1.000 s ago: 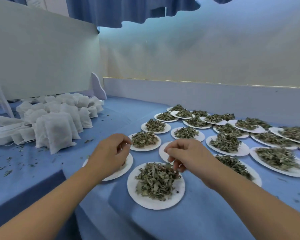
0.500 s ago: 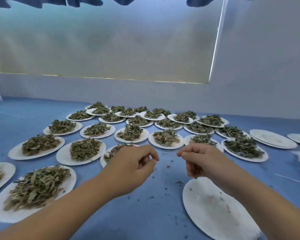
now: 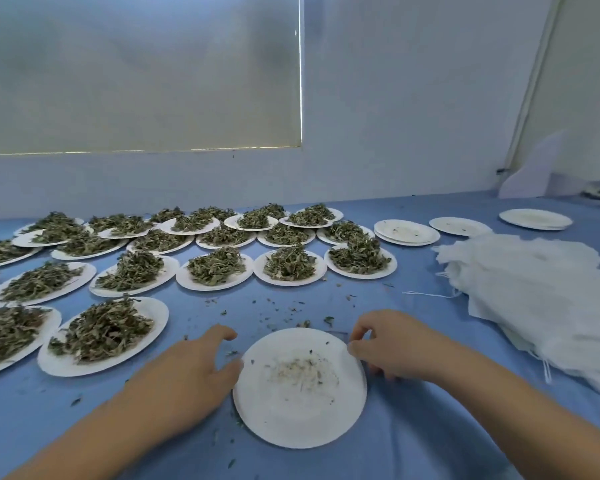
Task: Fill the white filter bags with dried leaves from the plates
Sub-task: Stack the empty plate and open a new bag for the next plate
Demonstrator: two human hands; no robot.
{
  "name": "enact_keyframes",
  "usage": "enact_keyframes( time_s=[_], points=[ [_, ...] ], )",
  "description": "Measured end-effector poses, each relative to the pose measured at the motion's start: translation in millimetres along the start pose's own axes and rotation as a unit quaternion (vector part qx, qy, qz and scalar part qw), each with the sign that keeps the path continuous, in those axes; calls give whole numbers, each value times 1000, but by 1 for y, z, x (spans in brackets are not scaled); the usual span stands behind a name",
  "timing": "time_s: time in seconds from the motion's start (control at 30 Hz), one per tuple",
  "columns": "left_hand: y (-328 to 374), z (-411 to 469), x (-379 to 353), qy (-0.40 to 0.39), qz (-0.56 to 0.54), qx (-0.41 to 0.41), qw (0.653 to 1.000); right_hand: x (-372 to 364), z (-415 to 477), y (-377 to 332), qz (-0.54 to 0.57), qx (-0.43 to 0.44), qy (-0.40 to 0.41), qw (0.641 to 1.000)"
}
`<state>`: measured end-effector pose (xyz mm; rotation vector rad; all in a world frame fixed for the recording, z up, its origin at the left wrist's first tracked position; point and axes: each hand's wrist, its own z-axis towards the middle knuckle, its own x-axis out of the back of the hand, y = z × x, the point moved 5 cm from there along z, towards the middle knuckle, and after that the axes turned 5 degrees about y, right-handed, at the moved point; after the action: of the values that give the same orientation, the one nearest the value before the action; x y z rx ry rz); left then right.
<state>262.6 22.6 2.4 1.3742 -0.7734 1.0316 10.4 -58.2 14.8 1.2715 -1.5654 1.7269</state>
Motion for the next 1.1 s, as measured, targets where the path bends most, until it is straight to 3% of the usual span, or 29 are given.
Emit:
enact_keyframes(
  time_s=[0.17, 0.3, 0.43, 0.63, 0.73, 0.87, 1.03, 1.1],
  points=[
    [6, -2, -7, -29, -79, 29, 996, -10, 5, 3, 57, -3, 0, 998],
    [12, 10, -5, 9, -152, 44, 987, -2, 12, 11, 132, -25, 21, 991],
    [27, 39, 6, 65, -267, 58, 960, 18, 21, 26, 327, -65, 56, 941],
    [72, 89, -1, 113, -402, 67, 906, 52, 35, 56, 474, -91, 108, 869],
    [82, 103, -17, 122, -391, 56, 910, 66, 46, 75, 498, -97, 128, 852],
    [69, 110, -36, 129, -281, 41, 950, 83, 73, 93, 512, -127, 177, 831],
    [68, 110, -43, 114, -260, 34, 958, 112, 121, 118, 581, -160, 285, 746],
    [72, 109, -44, 111, -256, 17, 960, 120, 143, 127, 585, -188, 306, 727]
  ],
)
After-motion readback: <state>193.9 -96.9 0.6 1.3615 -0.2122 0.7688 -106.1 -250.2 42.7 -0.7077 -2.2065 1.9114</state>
